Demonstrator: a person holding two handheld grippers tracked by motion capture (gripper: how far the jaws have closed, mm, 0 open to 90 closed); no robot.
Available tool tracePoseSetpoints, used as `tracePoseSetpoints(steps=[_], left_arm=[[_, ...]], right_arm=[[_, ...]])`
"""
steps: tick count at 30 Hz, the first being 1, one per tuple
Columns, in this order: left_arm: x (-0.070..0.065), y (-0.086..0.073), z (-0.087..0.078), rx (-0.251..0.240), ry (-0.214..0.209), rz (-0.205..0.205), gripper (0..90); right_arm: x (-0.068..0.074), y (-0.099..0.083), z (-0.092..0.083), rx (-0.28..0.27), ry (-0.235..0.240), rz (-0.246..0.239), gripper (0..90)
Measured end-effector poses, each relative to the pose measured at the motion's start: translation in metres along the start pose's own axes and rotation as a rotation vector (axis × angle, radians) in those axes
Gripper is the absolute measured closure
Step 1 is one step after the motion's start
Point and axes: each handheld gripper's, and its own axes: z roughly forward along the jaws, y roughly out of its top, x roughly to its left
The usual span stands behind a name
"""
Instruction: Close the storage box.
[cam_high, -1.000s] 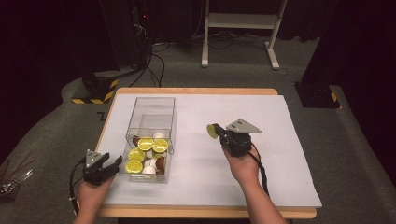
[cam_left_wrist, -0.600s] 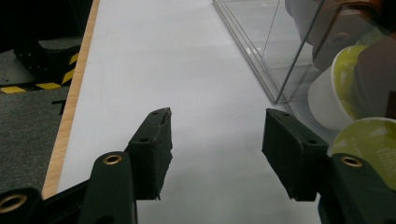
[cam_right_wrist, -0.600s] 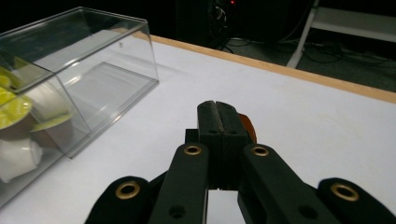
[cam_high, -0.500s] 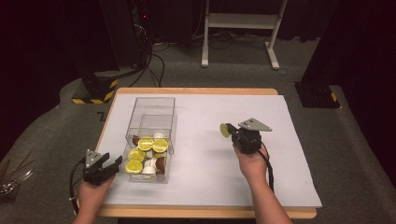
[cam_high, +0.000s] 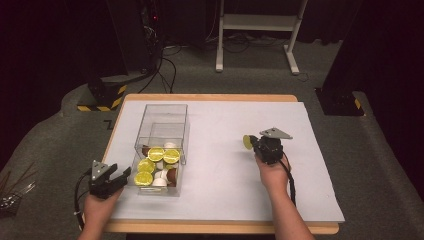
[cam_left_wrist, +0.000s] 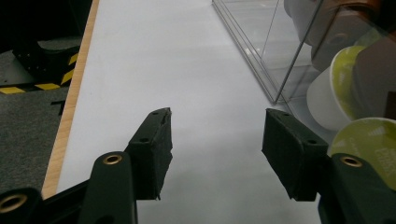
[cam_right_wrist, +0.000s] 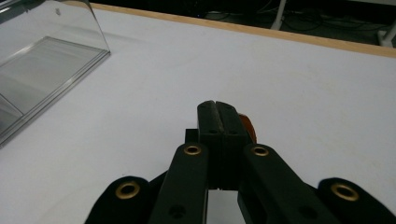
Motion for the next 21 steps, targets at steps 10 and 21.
tracePoseSetpoints(steps=[10,21], left_arm=[[0.001,0.000,-0.001,0.007,-0.004,0.010,42.8],[0.000,0.000,0.000,0.004,-0.001,0.007,42.8]], right_arm=[[-0.010,-0.010,0.011,0.036,-0.031,0.014,90.0],[-0.010,-0.013,0.017,0.053,-0.035,0.022,90.0]])
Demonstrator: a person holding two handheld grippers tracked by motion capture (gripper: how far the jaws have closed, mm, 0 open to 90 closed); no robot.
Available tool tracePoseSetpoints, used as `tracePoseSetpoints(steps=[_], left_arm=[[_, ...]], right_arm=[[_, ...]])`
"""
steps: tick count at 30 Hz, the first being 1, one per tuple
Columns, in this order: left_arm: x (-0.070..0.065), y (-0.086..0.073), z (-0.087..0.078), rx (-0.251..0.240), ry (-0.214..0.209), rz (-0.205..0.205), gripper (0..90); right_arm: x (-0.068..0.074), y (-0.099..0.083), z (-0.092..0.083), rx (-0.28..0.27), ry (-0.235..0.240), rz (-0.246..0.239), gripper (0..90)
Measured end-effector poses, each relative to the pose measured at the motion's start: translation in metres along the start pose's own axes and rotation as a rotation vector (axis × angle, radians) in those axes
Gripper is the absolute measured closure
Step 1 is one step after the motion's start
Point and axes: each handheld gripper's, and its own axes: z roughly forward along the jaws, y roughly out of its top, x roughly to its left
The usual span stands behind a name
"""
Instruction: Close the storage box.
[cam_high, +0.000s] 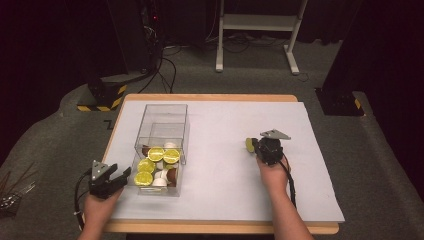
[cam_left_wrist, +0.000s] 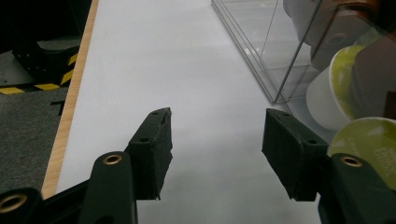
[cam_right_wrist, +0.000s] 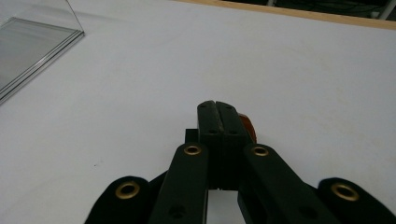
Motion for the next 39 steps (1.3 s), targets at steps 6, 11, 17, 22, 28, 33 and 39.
tracePoseSetpoints(steps=[6,11,17,22,28,33,39], left_arm=[[0.000,0.000,0.000,-0.001,-0.001,-0.004,42.8],[0.000,0.000,0.000,0.007,-0.002,0.007,42.8],[0.000,0.000,0.000,0.010,-0.001,0.009,42.8],[0.000,0.000,0.000,0.008,-0.001,0.008,42.8],[0.000,0.000,0.000,0.009,0.000,0.008,42.8],[0.000,0.000,0.000,0.008,0.001,0.006,42.8],[-0.001,0.000,0.000,0.006,0.000,0.005,42.9]], right_arm=[[0.004,-0.001,0.002,0.006,0.010,0.001,90.0],[0.006,-0.001,0.001,0.011,0.027,0.004,90.0],[0.006,-0.002,0.002,0.019,0.030,0.012,89.5],[0.004,-0.003,0.002,0.016,0.019,0.014,87.2],[0.003,-0.002,-0.001,0.006,0.009,0.015,83.1],[0.001,-0.004,-0.007,-0.003,0.001,0.013,80.7],[0.001,-0.006,-0.012,-0.009,0.004,0.003,78.0]])
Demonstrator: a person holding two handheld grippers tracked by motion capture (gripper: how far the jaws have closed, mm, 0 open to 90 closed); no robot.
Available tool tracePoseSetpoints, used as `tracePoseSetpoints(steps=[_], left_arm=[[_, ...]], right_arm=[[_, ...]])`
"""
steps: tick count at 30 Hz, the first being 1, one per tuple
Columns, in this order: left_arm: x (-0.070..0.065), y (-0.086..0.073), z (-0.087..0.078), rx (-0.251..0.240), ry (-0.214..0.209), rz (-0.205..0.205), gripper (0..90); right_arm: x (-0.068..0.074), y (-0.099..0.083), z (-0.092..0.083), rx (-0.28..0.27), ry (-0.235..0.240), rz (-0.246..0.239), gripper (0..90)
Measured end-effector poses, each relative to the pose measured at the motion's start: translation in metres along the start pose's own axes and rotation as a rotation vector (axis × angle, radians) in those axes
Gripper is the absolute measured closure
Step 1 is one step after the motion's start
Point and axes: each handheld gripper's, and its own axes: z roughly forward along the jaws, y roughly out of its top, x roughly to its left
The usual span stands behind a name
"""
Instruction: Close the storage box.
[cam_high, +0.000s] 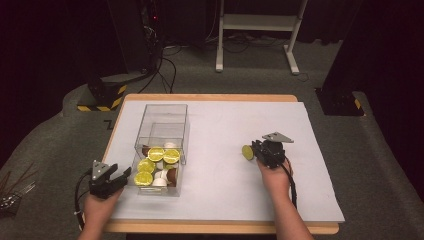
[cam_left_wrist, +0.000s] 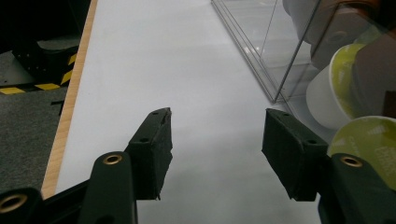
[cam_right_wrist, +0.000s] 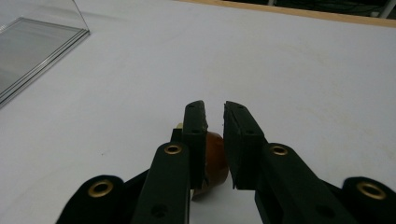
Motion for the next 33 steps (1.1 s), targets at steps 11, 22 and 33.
tracePoseSetpoints(steps=[11,22,33], left_arm=[[0.001,0.000,-0.001,0.001,-0.004,0.004,42.8],[0.000,0.000,-0.001,-0.008,-0.012,0.000,42.8],[0.000,0.000,-0.003,-0.018,-0.024,-0.002,42.7]], right_arm=[[0.006,-0.006,-0.012,-0.011,0.005,-0.028,69.7],[0.011,-0.016,-0.024,-0.013,-0.001,-0.053,61.1],[0.007,-0.028,-0.034,-0.008,-0.005,-0.043,57.4]])
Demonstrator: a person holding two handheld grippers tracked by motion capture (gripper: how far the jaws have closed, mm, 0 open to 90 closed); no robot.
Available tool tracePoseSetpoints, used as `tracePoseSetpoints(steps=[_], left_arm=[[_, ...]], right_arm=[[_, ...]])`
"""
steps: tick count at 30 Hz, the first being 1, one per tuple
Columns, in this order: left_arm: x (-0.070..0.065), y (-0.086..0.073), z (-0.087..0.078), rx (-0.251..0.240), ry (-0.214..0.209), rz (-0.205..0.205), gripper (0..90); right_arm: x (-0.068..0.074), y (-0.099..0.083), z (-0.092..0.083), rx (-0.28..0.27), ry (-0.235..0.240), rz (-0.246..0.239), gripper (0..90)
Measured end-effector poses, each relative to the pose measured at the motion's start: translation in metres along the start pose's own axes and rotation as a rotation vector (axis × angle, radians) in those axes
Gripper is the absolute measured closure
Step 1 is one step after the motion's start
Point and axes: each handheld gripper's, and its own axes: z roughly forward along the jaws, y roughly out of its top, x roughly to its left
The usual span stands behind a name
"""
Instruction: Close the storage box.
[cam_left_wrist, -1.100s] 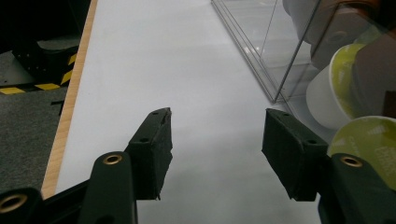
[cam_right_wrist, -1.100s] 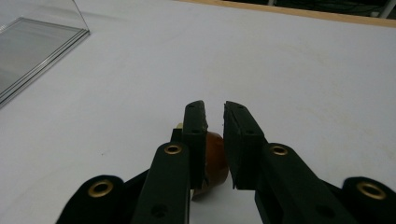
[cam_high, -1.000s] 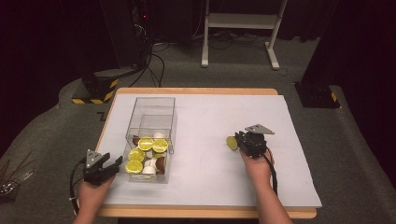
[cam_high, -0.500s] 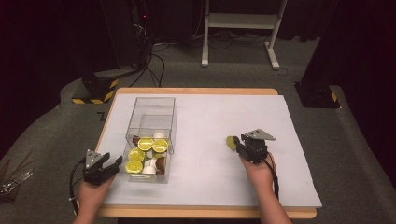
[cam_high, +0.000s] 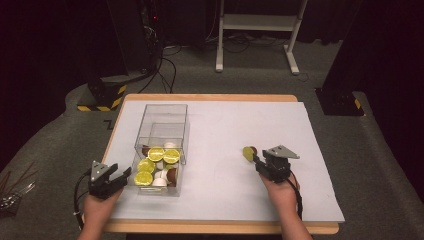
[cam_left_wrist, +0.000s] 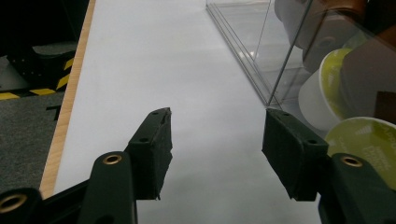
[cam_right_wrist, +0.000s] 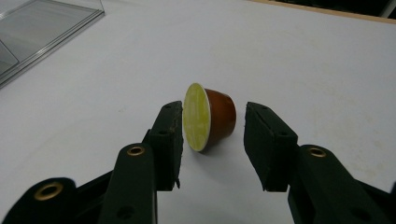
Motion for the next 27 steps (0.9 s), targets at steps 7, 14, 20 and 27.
tracePoseSetpoints(steps=[7,14,20,27], left_arm=[[-0.001,0.000,-0.001,0.003,-0.004,-0.001,42.5],[0.000,-0.001,-0.003,0.014,-0.013,0.000,42.4],[0.001,0.000,-0.006,0.019,-0.022,-0.004,42.4],[0.002,0.003,-0.016,0.020,-0.032,-0.006,42.7]], right_arm=[[-0.010,-0.007,-0.007,0.008,-0.022,-0.003,57.0],[-0.022,-0.019,-0.013,0.019,-0.048,0.009,56.8],[-0.029,-0.033,-0.013,0.021,-0.064,0.014,56.3],[-0.036,-0.043,-0.010,0.026,-0.063,0.030,56.3]])
